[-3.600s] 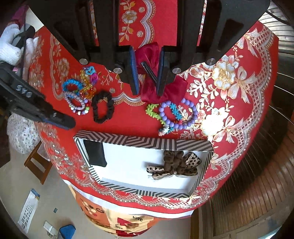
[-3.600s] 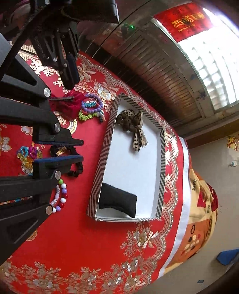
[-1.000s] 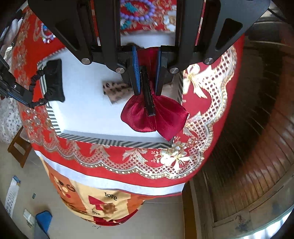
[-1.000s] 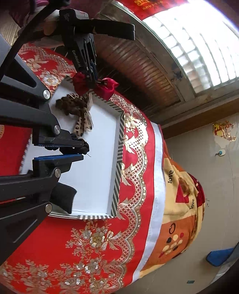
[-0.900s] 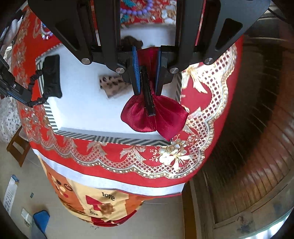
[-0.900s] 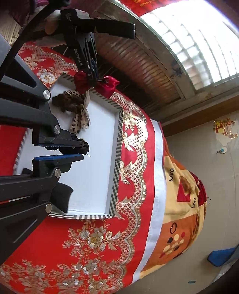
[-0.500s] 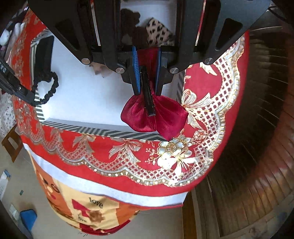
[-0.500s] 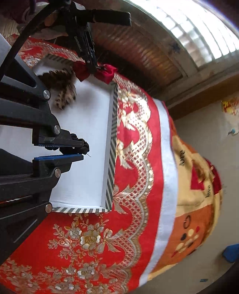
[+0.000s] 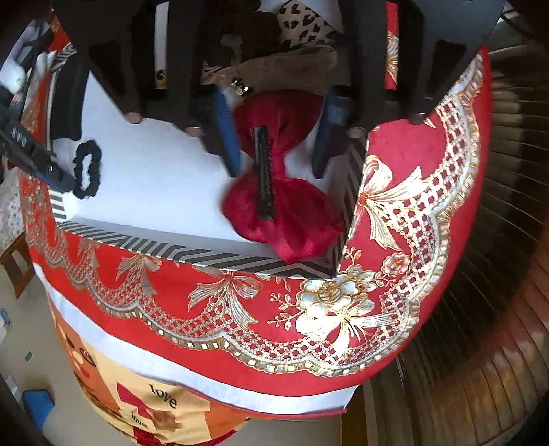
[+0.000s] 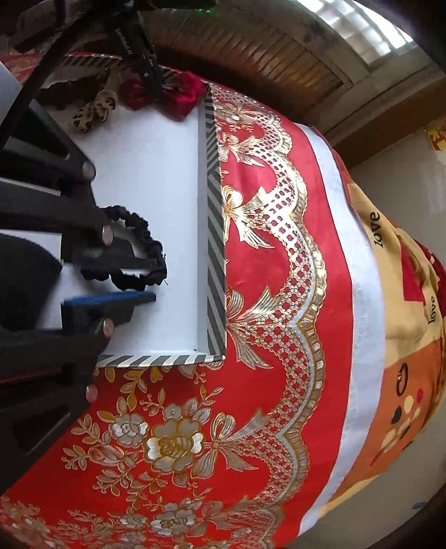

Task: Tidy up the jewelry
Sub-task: 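Open right tool to drop scrunchie while left tool releases red bow in box, then withdraw both tools and move left tool toward the purple bead bracelet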

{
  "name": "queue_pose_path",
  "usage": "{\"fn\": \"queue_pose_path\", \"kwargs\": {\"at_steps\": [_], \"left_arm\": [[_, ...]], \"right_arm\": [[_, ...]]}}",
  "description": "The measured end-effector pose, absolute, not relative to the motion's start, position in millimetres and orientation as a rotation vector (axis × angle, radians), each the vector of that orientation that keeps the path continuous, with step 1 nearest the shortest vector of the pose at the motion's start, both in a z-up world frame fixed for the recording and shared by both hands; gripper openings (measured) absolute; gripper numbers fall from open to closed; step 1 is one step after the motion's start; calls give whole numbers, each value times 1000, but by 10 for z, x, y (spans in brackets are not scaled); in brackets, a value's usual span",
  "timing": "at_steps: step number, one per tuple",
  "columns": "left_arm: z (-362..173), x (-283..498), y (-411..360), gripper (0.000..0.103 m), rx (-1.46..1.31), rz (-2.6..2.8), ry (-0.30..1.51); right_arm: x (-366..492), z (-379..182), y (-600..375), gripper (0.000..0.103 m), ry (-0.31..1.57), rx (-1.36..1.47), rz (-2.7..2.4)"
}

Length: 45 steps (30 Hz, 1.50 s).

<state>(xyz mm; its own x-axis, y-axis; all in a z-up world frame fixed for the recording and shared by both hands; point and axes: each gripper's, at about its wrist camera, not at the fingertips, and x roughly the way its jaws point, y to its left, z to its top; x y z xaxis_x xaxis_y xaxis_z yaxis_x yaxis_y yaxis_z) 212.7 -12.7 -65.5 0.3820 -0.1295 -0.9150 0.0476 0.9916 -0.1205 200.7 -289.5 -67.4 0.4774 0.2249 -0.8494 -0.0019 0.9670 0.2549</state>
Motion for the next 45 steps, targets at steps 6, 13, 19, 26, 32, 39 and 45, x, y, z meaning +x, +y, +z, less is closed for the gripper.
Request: {"fn": "queue_pose_path", "kwargs": {"at_steps": [6,13,19,26,32,39,45], "left_arm": [[-469,1960,-142,45,-86,-107,1133],[-204,1569,-165,45,-60,-90,1084],[-54,1146,-243,45,-47,-102,1054],[19,673,-335,45,-36,-104,1038],[53,332,-391,45,-45,-104,1031],[15,-33,-428,45,-50,-95,1039],[7,-275,-415,45,-59,-84,1038]], "right_arm": [[1762,-443,-2924,36,1027,243,166],[1254,-119,-2760,36,960,213,197],[895,-6,-2669,36,945,217,214],[415,92,-2679,36,908,214,202],[84,168,-2719,37,894,201,181],[-247,218,-2752,44,891,187,187],[-502,248,-2773,44,889,183,198]]}}
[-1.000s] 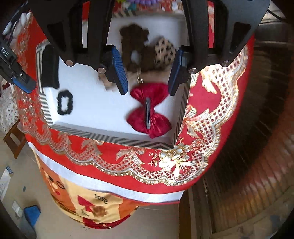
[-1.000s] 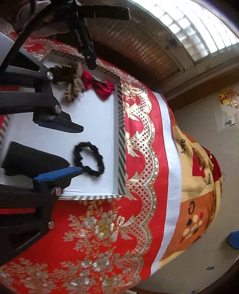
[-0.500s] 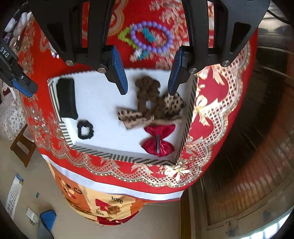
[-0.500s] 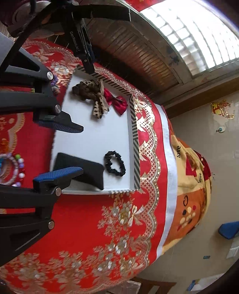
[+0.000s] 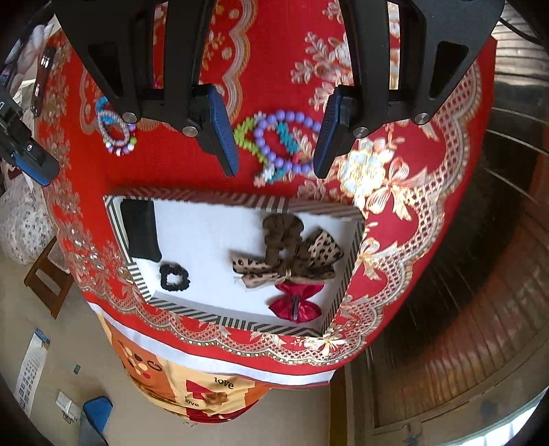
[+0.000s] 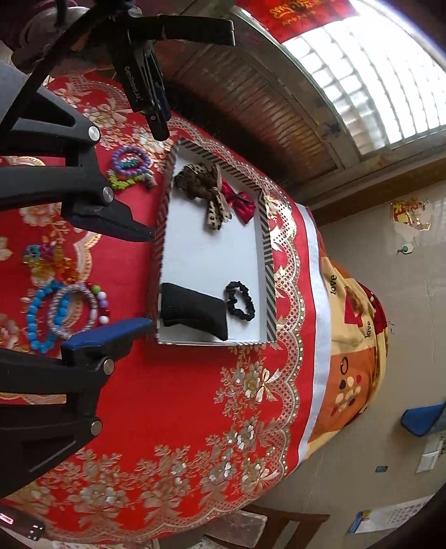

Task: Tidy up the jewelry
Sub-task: 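Withdraw both tools and move left tool toward the purple bead bracelet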

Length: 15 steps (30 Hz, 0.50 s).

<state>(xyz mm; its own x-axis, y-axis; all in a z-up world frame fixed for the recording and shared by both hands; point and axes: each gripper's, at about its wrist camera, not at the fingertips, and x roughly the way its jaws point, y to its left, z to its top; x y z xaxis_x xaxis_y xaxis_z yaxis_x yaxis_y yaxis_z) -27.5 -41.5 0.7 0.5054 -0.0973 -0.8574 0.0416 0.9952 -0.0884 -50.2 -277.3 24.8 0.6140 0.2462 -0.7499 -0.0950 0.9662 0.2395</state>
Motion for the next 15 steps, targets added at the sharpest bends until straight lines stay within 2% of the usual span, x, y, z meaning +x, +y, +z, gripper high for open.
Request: {"fn": "queue_pose_path", "kwargs": {"at_steps": [15], "left_arm": [[-44,-657,-227,45,-97,-61,1065]], "right_arm": [[-932,201,-2878,44,911,155,187]]}}
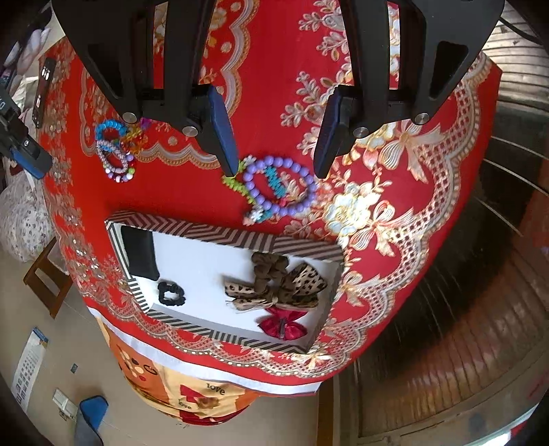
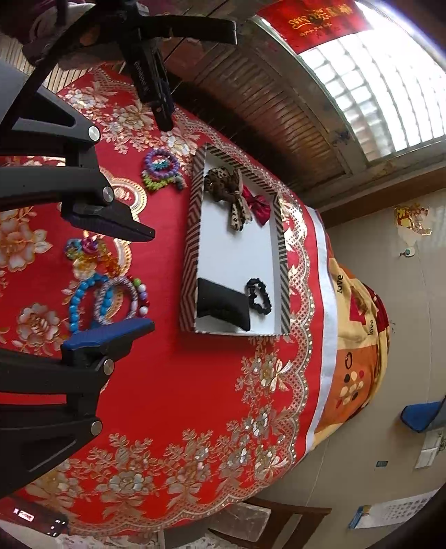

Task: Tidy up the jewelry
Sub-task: 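Withdraw both tools and move left tool toward the purple bead bracelet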

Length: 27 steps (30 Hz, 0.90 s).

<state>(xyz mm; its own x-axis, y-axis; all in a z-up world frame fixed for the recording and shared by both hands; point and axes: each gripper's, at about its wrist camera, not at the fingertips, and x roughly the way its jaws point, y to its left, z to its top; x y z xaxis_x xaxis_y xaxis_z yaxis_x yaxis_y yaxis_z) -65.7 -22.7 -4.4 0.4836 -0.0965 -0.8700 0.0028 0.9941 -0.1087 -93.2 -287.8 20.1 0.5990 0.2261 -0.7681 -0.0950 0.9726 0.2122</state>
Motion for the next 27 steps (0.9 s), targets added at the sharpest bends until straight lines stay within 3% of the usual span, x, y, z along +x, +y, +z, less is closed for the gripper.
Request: {"fn": "queue_pose_path", "kwargs": {"at_steps": [19,27], "left_arm": [[-408,-504,254,45,-200,-15,1192],[-604,-226,183,45,-191,-16,1243]], "right_arm": [[-826,-384,-3074,44,1051,202,151],[-716,-470,-3032,33,1072,189,167]]}}
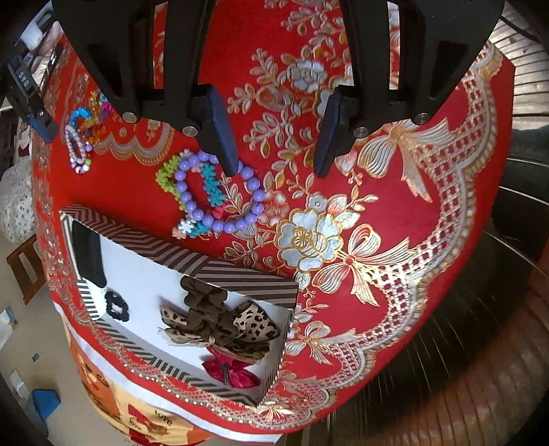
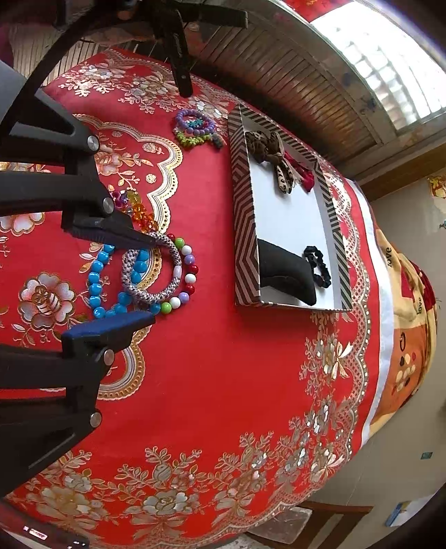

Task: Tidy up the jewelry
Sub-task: 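Withdraw both tools and move left tool toward the purple bead bracelet, then grasp the purple bead bracelet with left tool while right tool grasps silver braided bracelet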

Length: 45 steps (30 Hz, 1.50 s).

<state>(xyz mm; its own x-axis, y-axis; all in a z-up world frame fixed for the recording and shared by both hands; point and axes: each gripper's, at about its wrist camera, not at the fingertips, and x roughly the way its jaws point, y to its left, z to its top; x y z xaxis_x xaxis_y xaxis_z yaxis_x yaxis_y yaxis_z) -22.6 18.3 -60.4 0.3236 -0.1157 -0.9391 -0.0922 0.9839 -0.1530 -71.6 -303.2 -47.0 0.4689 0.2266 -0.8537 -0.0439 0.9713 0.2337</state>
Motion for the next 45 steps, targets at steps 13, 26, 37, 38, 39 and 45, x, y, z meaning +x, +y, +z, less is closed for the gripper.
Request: {"fn": "queue_pose_path", "kwargs": {"at_steps": [13,26,37,38,39,45], "left_arm": [[-766,89,26,45,-81,-15,1255],[-668,9,-49,8,-109,-104,1236],[-142,-191,-35,8,-153,-133,1142],[-99,-194,-50,8,-154,-136,1132],[-36,-212,-61,8,-154,-139,1118],[204,-234,-98,8,-157,-157,1067]], "right_arm": [[-617,-708,-3047,12,1125,204,169],[-717,-413,-3105,7,1045,208,195],[-749,-137,-3088,7,972,211,247],[-752,-114,-3087,7,966,209,251],[-754,-92,-3085,7,961,206,254],[-737,14,-3087,7,937,198,265]]}}
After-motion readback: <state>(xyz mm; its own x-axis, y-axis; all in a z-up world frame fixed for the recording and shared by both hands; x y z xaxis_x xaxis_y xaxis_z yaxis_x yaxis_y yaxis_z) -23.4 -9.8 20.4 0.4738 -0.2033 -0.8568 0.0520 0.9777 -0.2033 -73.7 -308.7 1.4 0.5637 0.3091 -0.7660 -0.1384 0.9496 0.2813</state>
